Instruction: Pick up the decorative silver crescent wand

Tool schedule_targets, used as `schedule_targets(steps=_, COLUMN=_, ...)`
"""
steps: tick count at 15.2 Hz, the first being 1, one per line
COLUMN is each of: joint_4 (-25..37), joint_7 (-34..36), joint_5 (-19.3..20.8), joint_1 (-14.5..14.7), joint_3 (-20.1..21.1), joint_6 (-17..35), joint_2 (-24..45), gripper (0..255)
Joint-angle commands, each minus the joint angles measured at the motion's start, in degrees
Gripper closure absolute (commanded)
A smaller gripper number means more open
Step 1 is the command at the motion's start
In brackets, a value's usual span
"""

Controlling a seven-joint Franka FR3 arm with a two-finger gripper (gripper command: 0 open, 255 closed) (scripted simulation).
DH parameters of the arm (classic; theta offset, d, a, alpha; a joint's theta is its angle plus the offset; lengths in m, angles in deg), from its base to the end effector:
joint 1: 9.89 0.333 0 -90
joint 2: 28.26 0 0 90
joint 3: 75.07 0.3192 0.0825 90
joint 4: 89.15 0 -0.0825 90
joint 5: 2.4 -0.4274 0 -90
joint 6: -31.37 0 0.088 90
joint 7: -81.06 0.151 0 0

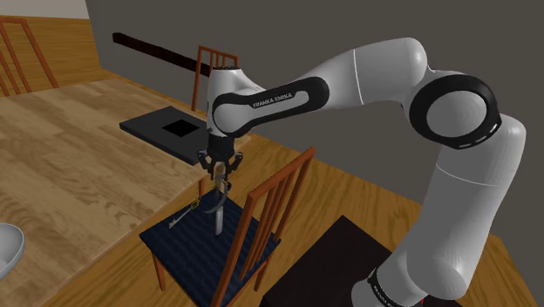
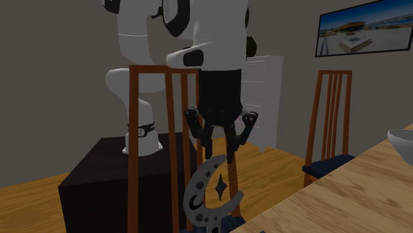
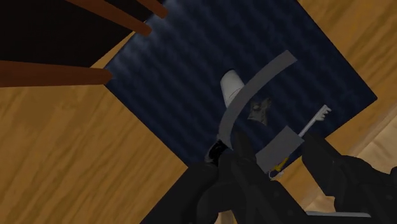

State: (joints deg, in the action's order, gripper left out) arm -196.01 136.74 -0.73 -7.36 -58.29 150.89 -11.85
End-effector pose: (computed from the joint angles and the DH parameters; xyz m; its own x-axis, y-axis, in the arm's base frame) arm 0.6161 0.2081 0.3014 0.8061 -0.5868 -0.0768 -0.5878 -0.8089 0.0113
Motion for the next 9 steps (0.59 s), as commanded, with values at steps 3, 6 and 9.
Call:
schedule_targets(steps=3, joint_4=1.77, joint_7=-0.07, joint_5=-0.33, joint_1=-0.05, joint_3=0.14, joint_6=-2.77, joint_2=-1.04, gripper=255)
schedule_targets(steps=6, joint_4=3.02, joint_7=-0.17, joint_5=-0.6, joint_1=-0.12, joint_3=0.22, joint_6=-4.83, joint_2=-1.88, gripper=255)
schedule_targets(steps=9, joint_4=3.53, joint_7=-0.2, joint_5=-0.69, joint_1=-0.14, joint_3=0.25, joint_6=-5.63, joint_2=-2.18, gripper=255)
